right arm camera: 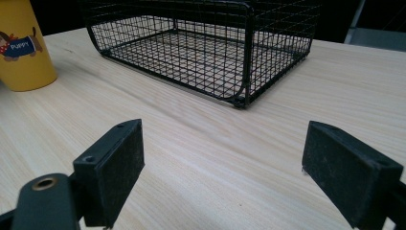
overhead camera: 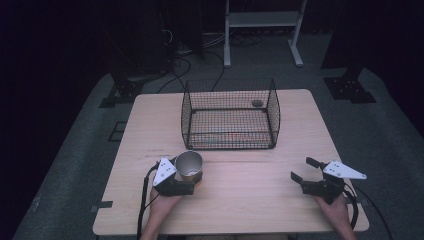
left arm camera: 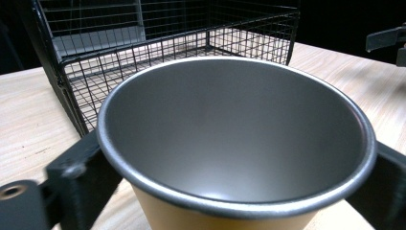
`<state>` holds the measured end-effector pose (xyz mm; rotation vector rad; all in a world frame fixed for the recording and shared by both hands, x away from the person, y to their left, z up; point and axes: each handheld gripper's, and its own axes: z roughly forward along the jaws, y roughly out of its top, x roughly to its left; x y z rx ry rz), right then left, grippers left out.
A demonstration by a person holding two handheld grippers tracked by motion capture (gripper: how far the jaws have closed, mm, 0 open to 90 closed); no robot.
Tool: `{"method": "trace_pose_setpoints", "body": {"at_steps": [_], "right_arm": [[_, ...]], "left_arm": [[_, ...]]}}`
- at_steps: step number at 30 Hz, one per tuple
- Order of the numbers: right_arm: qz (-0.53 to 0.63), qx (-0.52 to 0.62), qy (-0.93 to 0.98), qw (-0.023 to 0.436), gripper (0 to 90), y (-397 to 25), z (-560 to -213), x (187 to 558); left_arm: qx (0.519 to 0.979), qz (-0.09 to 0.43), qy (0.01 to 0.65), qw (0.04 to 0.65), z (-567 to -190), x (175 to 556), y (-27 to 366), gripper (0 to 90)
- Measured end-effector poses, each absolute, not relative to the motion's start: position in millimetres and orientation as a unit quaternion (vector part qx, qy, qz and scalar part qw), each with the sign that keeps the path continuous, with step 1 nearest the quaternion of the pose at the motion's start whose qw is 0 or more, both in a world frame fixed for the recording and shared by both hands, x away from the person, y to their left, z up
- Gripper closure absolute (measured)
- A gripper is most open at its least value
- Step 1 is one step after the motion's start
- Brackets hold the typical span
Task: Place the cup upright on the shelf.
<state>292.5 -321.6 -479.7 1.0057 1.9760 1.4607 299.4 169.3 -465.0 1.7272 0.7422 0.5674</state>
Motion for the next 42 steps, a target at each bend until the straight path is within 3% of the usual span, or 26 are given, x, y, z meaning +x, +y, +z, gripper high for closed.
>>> {"method": "trace_pose_setpoints", "body": {"at_steps": [6,42], "right_arm": [[0.535,0.367,0.722,0.239,13.4,-321.3,-479.7,292.5],[0.532,0.37,0.724,0.239,13.4,-320.8,-479.6,293.4]], "left_arm": [[0.731,0.232,0.312,0.561,-463.0,300.0,170.7,12.9],[0.743,0.193,0.227,0.6,-397.8,321.4,129.0,13.1]]}}
